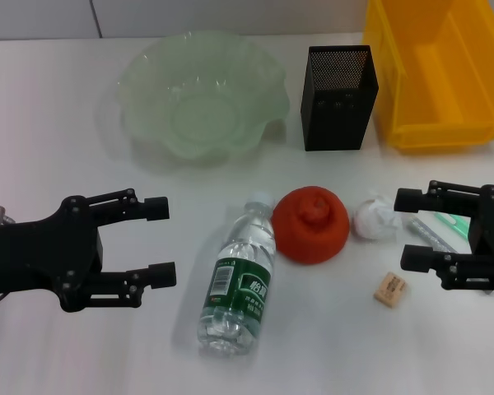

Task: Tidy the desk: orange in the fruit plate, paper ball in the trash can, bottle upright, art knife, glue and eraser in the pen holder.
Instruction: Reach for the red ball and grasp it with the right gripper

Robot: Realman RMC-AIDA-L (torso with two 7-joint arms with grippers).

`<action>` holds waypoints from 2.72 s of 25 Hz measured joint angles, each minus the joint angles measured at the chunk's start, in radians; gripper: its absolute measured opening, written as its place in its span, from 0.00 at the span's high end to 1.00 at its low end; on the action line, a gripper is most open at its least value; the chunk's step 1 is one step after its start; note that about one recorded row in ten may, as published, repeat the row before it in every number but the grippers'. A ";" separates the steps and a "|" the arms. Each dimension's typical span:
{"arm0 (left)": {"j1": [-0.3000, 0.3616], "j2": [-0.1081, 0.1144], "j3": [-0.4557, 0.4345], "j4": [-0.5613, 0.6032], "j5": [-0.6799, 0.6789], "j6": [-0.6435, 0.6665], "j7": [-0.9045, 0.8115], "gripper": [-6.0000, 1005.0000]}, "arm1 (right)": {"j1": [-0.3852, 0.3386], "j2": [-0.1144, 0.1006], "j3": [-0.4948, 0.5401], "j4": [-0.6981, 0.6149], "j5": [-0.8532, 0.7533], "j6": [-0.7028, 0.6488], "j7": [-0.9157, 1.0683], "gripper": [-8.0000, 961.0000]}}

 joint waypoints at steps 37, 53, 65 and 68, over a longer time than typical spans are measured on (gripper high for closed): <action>0.005 0.004 -0.002 0.000 0.001 -0.010 0.000 0.17 | 0.396 0.007 -0.721 -0.587 -0.538 0.281 0.963 0.20; -0.003 0.003 -0.002 0.001 0.000 -0.024 0.008 0.17 | 0.493 0.016 -1.013 -0.288 -0.537 0.604 0.962 0.24; -0.002 0.000 -0.002 0.000 0.004 -0.026 0.011 0.17 | 0.486 0.017 -1.036 -0.285 -0.537 0.607 0.959 0.52; 0.000 0.000 -0.002 0.000 0.005 -0.026 0.011 0.17 | 0.486 0.017 -1.032 -0.292 -0.537 0.602 0.959 0.64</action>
